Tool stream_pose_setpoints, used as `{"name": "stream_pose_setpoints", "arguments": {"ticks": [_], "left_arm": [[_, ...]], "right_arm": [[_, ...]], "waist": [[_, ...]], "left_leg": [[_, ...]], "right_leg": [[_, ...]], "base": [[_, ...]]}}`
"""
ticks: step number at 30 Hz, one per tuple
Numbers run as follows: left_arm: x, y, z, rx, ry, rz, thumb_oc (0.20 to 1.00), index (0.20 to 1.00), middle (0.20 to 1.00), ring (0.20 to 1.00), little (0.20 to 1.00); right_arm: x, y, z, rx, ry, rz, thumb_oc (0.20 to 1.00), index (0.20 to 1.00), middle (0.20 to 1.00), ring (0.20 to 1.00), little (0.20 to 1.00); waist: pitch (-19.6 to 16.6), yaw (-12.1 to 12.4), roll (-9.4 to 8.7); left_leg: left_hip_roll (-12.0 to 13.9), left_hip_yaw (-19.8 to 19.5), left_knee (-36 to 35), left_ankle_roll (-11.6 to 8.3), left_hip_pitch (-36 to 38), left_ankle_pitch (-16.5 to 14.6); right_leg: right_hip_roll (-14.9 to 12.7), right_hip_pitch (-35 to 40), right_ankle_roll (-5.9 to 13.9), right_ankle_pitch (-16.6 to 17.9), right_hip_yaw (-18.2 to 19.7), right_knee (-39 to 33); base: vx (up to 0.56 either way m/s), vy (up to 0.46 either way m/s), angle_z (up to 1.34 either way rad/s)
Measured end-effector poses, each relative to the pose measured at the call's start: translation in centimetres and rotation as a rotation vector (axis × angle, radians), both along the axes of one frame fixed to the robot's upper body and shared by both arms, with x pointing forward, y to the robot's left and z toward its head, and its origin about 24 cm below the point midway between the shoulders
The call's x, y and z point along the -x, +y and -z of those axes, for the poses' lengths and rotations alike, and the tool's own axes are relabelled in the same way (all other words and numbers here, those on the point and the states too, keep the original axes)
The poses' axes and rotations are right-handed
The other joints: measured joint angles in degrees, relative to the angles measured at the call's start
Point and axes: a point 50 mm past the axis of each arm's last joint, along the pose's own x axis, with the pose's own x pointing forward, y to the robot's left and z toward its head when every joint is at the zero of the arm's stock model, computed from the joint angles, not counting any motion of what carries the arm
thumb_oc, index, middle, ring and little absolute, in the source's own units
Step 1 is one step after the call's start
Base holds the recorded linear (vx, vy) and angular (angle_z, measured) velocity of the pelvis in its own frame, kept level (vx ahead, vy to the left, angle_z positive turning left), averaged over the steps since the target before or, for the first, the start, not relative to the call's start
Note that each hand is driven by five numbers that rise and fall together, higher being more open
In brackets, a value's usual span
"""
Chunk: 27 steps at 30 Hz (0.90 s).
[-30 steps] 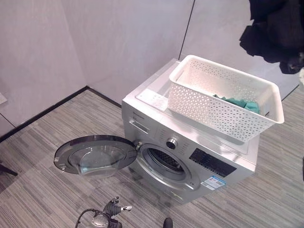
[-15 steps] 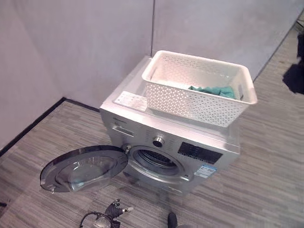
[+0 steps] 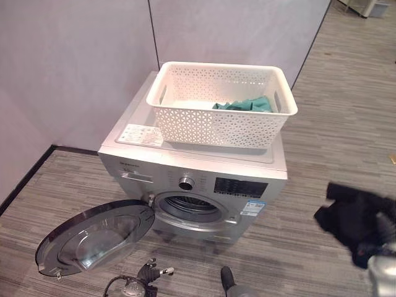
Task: Grab the laundry basket,head to the washer,open it,put in the laundry and shut it.
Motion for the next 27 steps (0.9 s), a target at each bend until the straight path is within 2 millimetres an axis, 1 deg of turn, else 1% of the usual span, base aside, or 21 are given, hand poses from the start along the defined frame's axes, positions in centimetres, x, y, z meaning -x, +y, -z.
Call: {"name": "stream_pose_setpoints", "arguments": {"ticks": [2, 3, 4, 5, 6, 7, 8, 9, 10, 11, 12, 13, 14, 15, 17, 18, 20, 21, 22, 24, 27], "left_arm": [[-0.1, -0.5, 0.0, 0.017, -0.002, 0.004, 1.000, 1.000, 1.000, 1.000, 1.000], [-0.2, -0.9, 0.0, 0.023, -0.004, 0.018, 1.000, 1.000, 1.000, 1.000, 1.000], [-0.4, -0.7, -0.1, 0.015, -0.007, 0.027, 1.000, 1.000, 1.000, 1.000, 1.000], [-0.6, -1.0, -0.2, 0.018, -0.017, 0.044, 1.000, 1.000, 1.000, 1.000, 1.000], [-0.7, -1.1, -0.2, 0.018, -0.021, 0.049, 1.000, 1.000, 1.000, 1.000, 1.000], [-0.8, -1.3, -0.2, 0.021, -0.023, 0.057, 1.000, 1.000, 1.000, 1.000, 1.000], [-0.8, -1.4, -0.2, 0.021, -0.022, 0.059, 1.000, 1.000, 1.000, 1.000, 1.000], [-0.7, -1.5, -0.2, 0.021, -0.019, 0.066, 1.000, 1.000, 1.000, 1.000, 1.000], [-0.6, -1.5, -0.2, 0.018, -0.018, 0.067, 1.000, 1.000, 1.000, 1.000, 1.000], [-0.8, -1.4, -0.2, 0.009, -0.022, 0.068, 1.000, 1.000, 1.000, 1.000, 1.000], [-0.9, -1.3, -0.3, 0.006, -0.027, 0.066, 1.000, 1.000, 1.000, 1.000, 1.000], [-1.1, -1.4, -0.4, 0.007, -0.039, 0.072, 1.000, 1.000, 1.000, 1.000, 1.000], [-1.8, -1.6, -0.8, 0.006, -0.071, 0.087, 1.000, 1.000, 1.000, 1.000, 1.000], [-1.7, -1.6, -0.8, 0.000, -0.072, 0.086, 1.000, 1.000, 1.000, 1.000, 1.000], [-2.2, -1.6, -1.1, -0.009, -0.093, 0.089, 1.000, 1.000, 1.000, 1.000, 1.000], [-2.3, -1.6, -1.1, -0.010, -0.098, 0.089, 1.000, 1.000, 1.000, 1.000, 1.000], [-1.9, -1.6, -1.0, -0.013, -0.091, 0.085, 1.000, 1.000, 1.000, 1.000, 1.000], [-1.9, -1.6, -1.0, -0.013, -0.093, 0.086, 1.000, 1.000, 1.000, 1.000, 1.000], [-2.3, -1.6, -1.2, -0.016, -0.107, 0.090, 1.000, 1.000, 1.000, 1.000, 1.000], [-3.0, -1.8, -1.4, -0.008, -0.124, 0.083, 1.000, 1.000, 1.000, 1.000, 1.000], [-3.0, -1.8, -1.5, -0.016, -0.127, 0.081, 1.000, 1.000, 1.000, 1.000, 1.000]], "right_arm": [[0.6, 2.0, 2.7, -0.119, 0.081, -0.059, 0.200, 0.200, 0.200, 0.200, 0.200], [0.7, 3.1, 3.8, -0.177, 0.092, -0.074, 0.200, 0.200, 0.200, 0.200, 0.200], [0.4, 3.6, 5.0, -0.235, 0.110, -0.064, 0.200, 0.200, 0.200, 0.200, 0.200], [0.3, 5.1, 6.3, -0.304, 0.141, -0.095, 0.200, 0.200, 0.200, 0.200, 0.200], [0.2, 6.0, 7.1, -0.336, 0.162, -0.110, 0.200, 0.200, 0.200, 0.200, 0.200], [0.1, 7.7, 8.3, -0.404, 0.198, -0.144, 0.200, 0.200, 0.200, 0.200, 0.200], [0.0, 8.5, 8.6, -0.426, 0.208, -0.164, 0.200, 0.200, 0.200, 0.200, 0.200], [-0.3, 9.8, 9.3, -0.463, 0.230, -0.205, 0.200, 0.200, 0.200, 0.200, 0.200], [-0.6, 10.3, 9.5, -0.479, 0.233, -0.218, 0.200, 0.200, 0.200, 0.200, 0.200], [-1.3, 11.4, 10.0, -0.519, 0.239, -0.228, 0.200, 0.200, 0.200, 0.200, 0.200], [-1.6, 11.9, 10.1, -0.538, 0.235, -0.234, 0.200, 0.200, 0.200, 0.200, 0.200], [-2.0, 12.3, 10.0, -0.547, 0.227, -0.243, 0.200, 0.200, 0.200, 0.200, 0.200], [-2.6, 12.7, 10.0, -0.563, 0.219, -0.249, 0.200, 0.200, 0.200, 0.200, 0.200], [-3.7, 13.0, 9.7, -0.564, 0.203, -0.263, 0.200, 0.200, 0.200, 0.200, 0.200], [-4.9, 13.2, 9.2, -0.569, 0.176, -0.270, 0.200, 0.200, 0.200, 0.200, 0.200], [-5.2, 13.2, 9.1, -0.576, 0.170, -0.267, 0.200, 0.200, 0.200, 0.200, 0.200], [-6.3, 13.4, 8.6, -0.572, 0.143, -0.278, 0.200, 0.200, 0.200, 0.200, 0.200], [-6.4, 13.4, 8.5, -0.569, 0.138, -0.276, 0.200, 0.200, 0.200, 0.200, 0.200], [-7.3, 13.5, 8.4, -0.573, 0.126, -0.257, 0.200, 0.200, 0.200, 0.200, 0.200], [-8.1, 13.5, 8.2, -0.579, 0.114, -0.235, 0.200, 0.200, 0.200, 0.200, 0.200], [-8.4, 13.8, 8.1, -0.583, 0.108, -0.238, 0.200, 0.200, 0.200, 0.200, 0.200]], "waist": [[0.1, -0.4, -0.14], [0.2, -0.1, 0.24], [0.6, -0.1, -0.57], [0.8, 0.6, -0.34], [0.9, 0.7, -0.48], [1.0, 1.3, -0.64], [1.1, 2.0, -0.39], [1.2, 2.3, -0.31], [1.2, 2.6, -0.23], [1.5, 2.6, -0.50], [1.9, 3.6, -0.17], [2.3, 3.7, 0.00], [3.1, 3.7, 0.16], [3.8, 4.9, 0.80], [4.2, 5.2, 1.50], [4.6, 5.3, 1.67], [4.9, 5.6, 2.03], [5.0, 5.7, 2.11], [6.2, 6.0, 2.06], [7.2, 6.5, 2.06], [7.6, 6.7, 2.26]], "left_leg": [[-0.1, 0.1, 0.0, 0.08, 0.0, -0.1], [-0.1, 0.0, 0.0, 0.12, 0.0, -0.1], [0.0, 0.1, 0.0, 0.09, 0.2, 0.0], [0.0, 0.0, 0.0, 0.04, 0.0, 0.0], [0.0, 0.0, 0.0, -0.02, 0.0, 0.1], [0.0, 0.0, 0.0, -0.24, -0.1, 0.2], [0.0, -0.1, 0.0, -0.39, -0.2, 0.3], [0.0, -0.1, 0.1, -0.41, -0.4, 0.4], [0.0, -0.3, 0.1, -0.41, -0.8, 0.4], [-0.1, -0.3, 0.2, -0.45, -1.0, 0.6], [-0.1, -0.7, 0.3, -0.50, -1.3, 0.8], [-0.1, -1.4, 0.3, -0.49, -1.7, 0.9], [-0.2, -2.1, 0.3, -0.44, -2.1, 1.1], [-0.3, -2.4, 0.3, -0.50, -2.4, 1.2], [-0.3, -3.4, 0.3, -0.58, -3.9, 1.5], [-0.4, -3.7, 0.3, -0.66, -4.1, 1.8], [-0.2, -4.7, 0.3, -0.73, -4.7, 1.9], [-0.2, -5.0, 0.3, -0.75, -5.0, 1.9], [-0.3, -5.4, 0.3, -0.72, -5.3, 2.1], [-0.5, -6.1, 0.3, -0.73, -6.6, 2.6], [-0.5, -6.4, 0.3, -0.73, -6.9, 2.7]], "right_leg": [[-0.1, 0.0, 0.01, 0.0, 0.0, 0.0], [-0.2, 0.1, 0.00, 0.0, -0.2, 0.0], [0.0, 0.0, 0.04, 0.1, -0.1, 0.0], [-0.1, -0.1, 0.02, 0.1, -0.2, 0.0], [-0.1, -0.2, 0.04, 0.2, -0.2, 0.0], [-0.1, -0.4, 0.28, 0.5, -0.2, 0.0], [-0.1, -0.4, 0.29, 0.5, -0.3, 0.0], [-0.2, -0.6, 0.17, 0.6, -0.4, 0.0], [-0.2, -0.6, 0.06, 0.7, -0.6, 0.0], [-0.3, -0.9, 0.04, 0.8, -0.9, 0.0], [-0.4, -0.9, -0.04, 0.9, -1.4, 0.0], [-0.5, -1.0, -0.04, 0.9, -1.9, 0.0], [-0.7, -1.1, -0.04, 0.9, -2.7, 0.0], [-0.8, -1.1, -0.04, 0.9, -3.0, 0.0], [-1.0, -2.0, -0.04, 0.8, -3.8, 0.0], [-1.1, -2.2, -0.07, 1.0, -4.2, 0.0], [-1.1, -2.2, -0.08, 0.9, -5.1, 0.0], [-1.2, -2.2, -0.10, 0.9, -5.4, 0.0], [-1.4, -2.3, -0.10, 0.8, -6.0, 0.0], [-1.6, -3.2, -0.14, 0.9, -6.5, 0.0], [-1.6, -3.3, -0.14, 0.9, -6.7, 0.2]], "base": [[0.00, 0.000, 0.00], [0.00, 0.000, 0.00], [0.00, 0.000, 0.00], [0.00, 0.000, 0.00], [0.00, 0.000, 0.00], [0.00, 0.000, 0.00], [-0.04, -0.006, 0.02], [-0.03, -0.004, 0.05], [-0.05, -0.005, 0.08], [-0.06, 0.003, 0.13], [-0.06, 0.003, 0.22], [-0.08, 0.008, 0.32], [-0.08, 0.006, 0.31], [-0.10, 0.007, 0.24], [-0.05, 0.004, 0.21], [-0.03, 0.000, 0.22], [-0.03, 0.004, 0.21], [-0.05, 0.011, 0.25], [-0.03, 0.005, 0.15], [-0.01, 0.001, 0.18], [-0.07, 0.024, 0.08]]}}
